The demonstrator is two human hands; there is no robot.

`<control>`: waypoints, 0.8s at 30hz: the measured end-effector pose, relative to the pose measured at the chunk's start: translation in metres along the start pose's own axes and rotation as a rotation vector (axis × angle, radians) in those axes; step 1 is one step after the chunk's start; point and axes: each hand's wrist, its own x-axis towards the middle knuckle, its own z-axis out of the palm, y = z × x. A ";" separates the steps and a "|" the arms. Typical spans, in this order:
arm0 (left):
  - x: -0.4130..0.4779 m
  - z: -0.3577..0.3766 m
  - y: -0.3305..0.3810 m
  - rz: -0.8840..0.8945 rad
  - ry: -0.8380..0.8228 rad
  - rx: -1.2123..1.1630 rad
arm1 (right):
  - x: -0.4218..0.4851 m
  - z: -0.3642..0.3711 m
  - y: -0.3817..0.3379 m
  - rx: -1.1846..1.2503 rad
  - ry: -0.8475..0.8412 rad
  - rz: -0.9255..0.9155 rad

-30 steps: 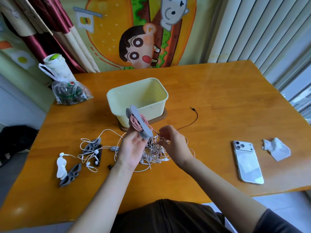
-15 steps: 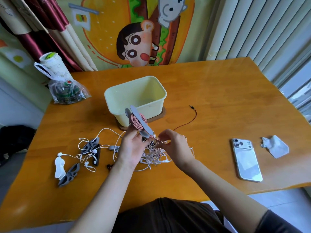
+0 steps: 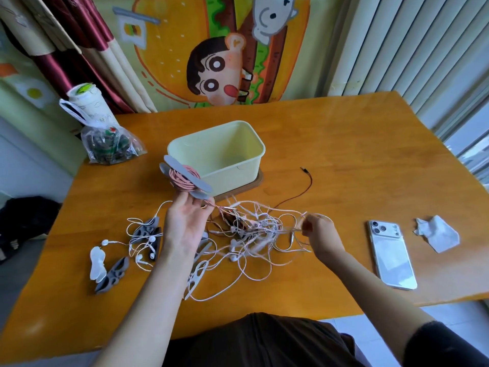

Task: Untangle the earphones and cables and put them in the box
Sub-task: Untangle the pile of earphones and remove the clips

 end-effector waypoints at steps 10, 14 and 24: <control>-0.008 0.021 -0.023 -0.072 -0.080 0.136 | -0.027 -0.010 -0.100 0.199 -0.103 -0.448; -0.012 0.023 -0.021 -0.075 -0.086 0.175 | -0.028 -0.016 -0.114 0.253 -0.230 -0.534; -0.018 0.022 -0.018 -0.068 -0.074 0.233 | -0.026 -0.018 -0.102 0.306 -0.169 -0.504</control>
